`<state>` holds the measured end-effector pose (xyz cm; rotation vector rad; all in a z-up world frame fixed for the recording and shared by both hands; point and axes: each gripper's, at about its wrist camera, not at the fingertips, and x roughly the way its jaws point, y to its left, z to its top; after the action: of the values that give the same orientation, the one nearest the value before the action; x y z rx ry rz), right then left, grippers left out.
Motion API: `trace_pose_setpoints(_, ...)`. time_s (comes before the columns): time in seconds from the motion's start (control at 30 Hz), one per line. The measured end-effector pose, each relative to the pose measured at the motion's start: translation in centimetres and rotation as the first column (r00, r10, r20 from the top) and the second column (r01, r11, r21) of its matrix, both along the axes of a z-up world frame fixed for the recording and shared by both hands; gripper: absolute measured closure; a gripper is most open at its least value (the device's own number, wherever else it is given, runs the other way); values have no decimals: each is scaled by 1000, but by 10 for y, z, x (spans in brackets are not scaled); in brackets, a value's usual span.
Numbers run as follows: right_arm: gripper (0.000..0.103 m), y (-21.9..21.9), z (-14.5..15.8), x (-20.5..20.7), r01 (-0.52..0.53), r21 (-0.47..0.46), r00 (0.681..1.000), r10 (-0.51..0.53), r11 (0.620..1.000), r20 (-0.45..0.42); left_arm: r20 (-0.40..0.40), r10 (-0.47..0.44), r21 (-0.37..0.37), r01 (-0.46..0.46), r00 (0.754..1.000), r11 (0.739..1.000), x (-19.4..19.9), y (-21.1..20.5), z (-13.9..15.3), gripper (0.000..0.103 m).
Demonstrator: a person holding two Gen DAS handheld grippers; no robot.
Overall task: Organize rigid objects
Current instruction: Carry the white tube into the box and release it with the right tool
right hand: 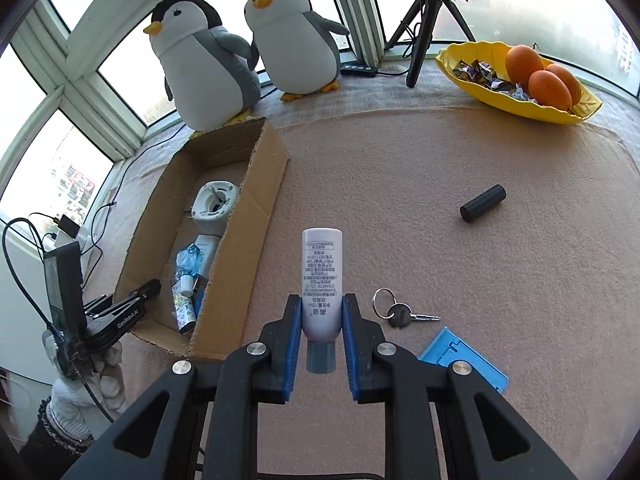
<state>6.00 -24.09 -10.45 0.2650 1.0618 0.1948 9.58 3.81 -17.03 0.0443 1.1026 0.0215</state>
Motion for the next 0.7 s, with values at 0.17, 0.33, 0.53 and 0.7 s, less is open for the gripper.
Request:
trace_pose_setpoints(0.17, 85, 30, 12, 3, -67, 7, 997, 67, 998, 26, 1, 2, 2, -2, 1000, 1000, 0, 0, 0, 80)
trace_pose_setpoints(0.33, 85, 60, 13, 6, -125, -1, 991, 124, 992, 42, 3, 5, 4, -5, 1000, 1000, 0, 0, 1, 80)
trace_pose_setpoints(0.53, 85, 92, 5, 17, -175, -14, 984, 176, 984, 39, 5, 10, 0, -10, 1000, 1000, -1, 1, 1, 80)
trace_pose_setpoints(0.7, 85, 114, 0, 28, -219, -16, 975, 220, 976, 31, 7, 17, -7, -17, 1000, 1000, -1, 1, 0, 80)
